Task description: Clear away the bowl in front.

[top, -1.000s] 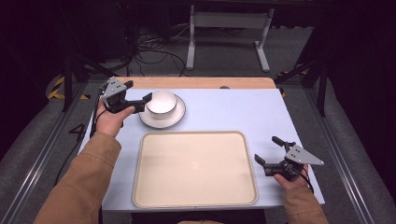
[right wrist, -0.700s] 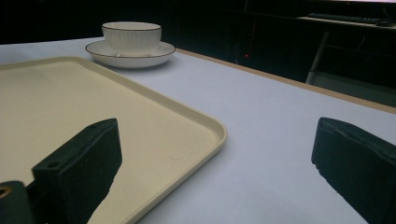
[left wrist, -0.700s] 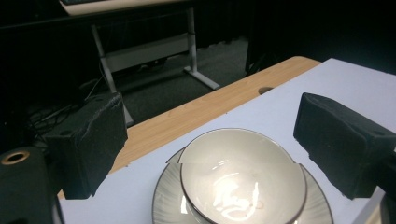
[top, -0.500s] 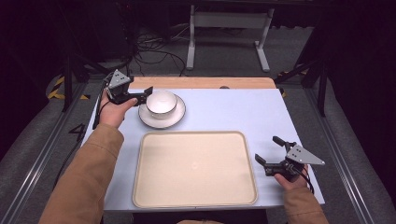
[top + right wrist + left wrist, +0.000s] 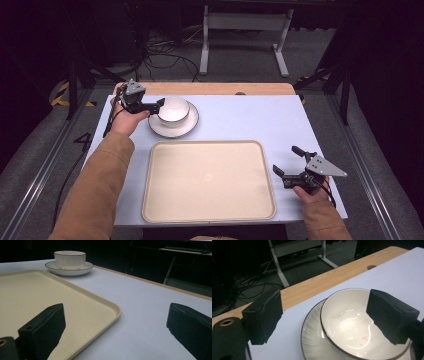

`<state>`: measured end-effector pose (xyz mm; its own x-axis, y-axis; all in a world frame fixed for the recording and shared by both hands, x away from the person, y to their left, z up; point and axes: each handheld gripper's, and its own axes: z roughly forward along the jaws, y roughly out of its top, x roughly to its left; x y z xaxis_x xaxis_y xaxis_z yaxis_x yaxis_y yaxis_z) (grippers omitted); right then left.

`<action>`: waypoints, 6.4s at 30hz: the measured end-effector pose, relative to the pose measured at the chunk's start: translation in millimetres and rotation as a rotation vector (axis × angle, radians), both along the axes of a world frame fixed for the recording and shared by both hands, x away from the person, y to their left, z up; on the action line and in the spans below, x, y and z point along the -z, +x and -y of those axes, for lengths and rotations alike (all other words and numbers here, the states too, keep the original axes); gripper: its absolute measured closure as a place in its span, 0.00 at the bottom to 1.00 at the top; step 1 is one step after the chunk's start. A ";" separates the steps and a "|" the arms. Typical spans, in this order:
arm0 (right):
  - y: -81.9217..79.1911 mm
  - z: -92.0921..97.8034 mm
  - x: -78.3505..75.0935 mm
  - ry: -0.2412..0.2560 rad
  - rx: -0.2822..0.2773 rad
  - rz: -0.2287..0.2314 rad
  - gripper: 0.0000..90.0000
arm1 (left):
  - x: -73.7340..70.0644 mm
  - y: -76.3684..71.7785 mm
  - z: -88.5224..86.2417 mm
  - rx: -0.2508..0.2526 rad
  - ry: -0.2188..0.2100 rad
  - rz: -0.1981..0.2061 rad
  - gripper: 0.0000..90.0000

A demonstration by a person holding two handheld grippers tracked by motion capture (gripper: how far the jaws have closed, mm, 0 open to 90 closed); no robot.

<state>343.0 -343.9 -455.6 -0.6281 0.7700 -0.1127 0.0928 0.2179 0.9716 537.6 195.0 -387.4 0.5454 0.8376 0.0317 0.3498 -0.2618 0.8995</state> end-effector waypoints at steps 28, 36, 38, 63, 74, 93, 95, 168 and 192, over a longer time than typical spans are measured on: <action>-0.2 -1.8 0.0 -0.017 0.002 -0.002 0.04 | 21.8 30.8 8.5 -0.047 0.067 -0.364 0.24; 0.0 -2.4 0.0 -0.025 0.000 -0.002 0.05 | 29.8 33.5 13.1 -0.066 0.073 -0.374 0.27; 0.1 -2.4 0.0 -0.025 0.000 -0.001 0.05 | 31.4 33.7 14.5 -0.058 0.082 -0.377 0.28; 0.1 -3.6 0.0 -0.033 0.003 -0.004 0.05 | 34.0 34.3 28.1 -0.097 0.067 -0.517 0.73; 0.0 -5.3 -0.1 -0.052 -0.007 -0.004 0.06 | 30.7 33.7 23.8 -0.154 -0.028 -0.558 0.90; 0.2 -5.8 -0.1 -0.059 -0.011 -0.005 0.07 | 0.4 22.5 29.5 -0.145 -0.005 -0.560 0.92; 0.2 -5.8 -0.1 -0.059 -0.011 -0.005 0.07 | -6.2 20.7 30.2 -0.137 0.011 -0.549 0.92; 0.4 -4.0 -0.2 -0.041 -0.012 -0.008 0.06 | -93.1 -79.6 122.5 0.308 0.243 -0.456 0.92; 0.4 -4.2 -0.1 -0.042 -0.013 -0.007 0.06 | -100.2 -112.0 158.8 0.536 0.329 -0.453 0.91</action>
<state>343.4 -339.7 -455.5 -0.6387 0.7565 -0.1403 0.0965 0.2597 0.9609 425.6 36.2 -287.2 0.8927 0.4417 -0.0899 0.4153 -0.7283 0.5451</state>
